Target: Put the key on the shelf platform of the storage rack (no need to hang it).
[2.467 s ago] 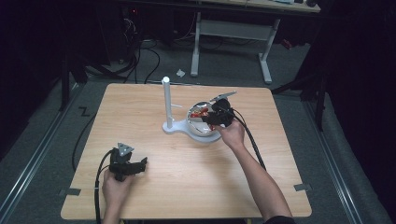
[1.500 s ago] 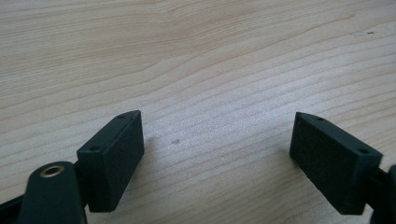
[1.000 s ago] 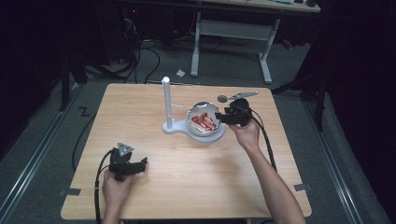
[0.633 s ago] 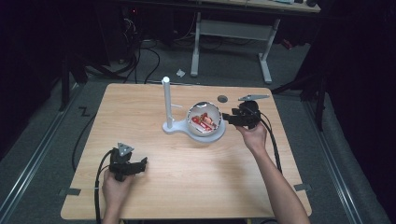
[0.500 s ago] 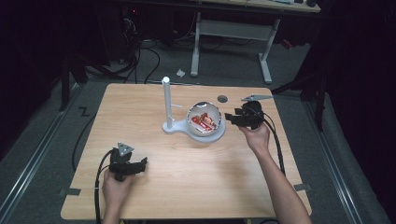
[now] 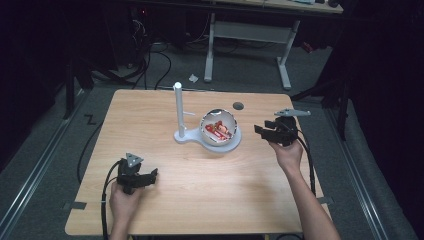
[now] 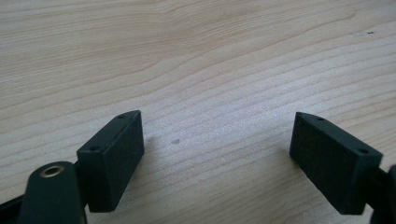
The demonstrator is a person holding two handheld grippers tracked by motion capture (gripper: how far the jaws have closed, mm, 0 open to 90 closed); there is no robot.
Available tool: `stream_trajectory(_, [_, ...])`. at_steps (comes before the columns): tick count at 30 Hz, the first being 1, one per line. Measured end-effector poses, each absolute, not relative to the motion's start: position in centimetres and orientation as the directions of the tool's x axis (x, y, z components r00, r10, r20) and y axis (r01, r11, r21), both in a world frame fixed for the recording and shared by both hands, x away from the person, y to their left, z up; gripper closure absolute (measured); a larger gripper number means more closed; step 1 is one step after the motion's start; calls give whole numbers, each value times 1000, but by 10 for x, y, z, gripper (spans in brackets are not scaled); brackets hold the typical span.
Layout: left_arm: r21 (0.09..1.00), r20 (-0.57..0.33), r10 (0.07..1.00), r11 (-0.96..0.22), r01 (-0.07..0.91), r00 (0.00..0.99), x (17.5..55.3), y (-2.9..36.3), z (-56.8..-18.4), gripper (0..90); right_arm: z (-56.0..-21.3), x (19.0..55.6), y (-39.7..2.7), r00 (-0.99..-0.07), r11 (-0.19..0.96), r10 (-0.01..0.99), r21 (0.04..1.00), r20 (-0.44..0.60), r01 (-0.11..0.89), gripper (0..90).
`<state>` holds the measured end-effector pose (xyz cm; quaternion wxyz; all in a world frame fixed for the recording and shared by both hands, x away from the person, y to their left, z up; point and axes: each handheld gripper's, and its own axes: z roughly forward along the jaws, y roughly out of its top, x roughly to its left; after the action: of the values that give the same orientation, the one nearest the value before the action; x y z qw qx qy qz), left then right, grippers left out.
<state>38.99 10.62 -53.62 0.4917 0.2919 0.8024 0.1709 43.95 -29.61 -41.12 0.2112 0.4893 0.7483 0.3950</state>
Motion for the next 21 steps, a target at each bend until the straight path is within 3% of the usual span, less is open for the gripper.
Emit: stream_trajectory(21, [562,-689,637,770,301,-345,390,106,-536,180,-402,402,-318,-423,190,903,814,75,549,479])
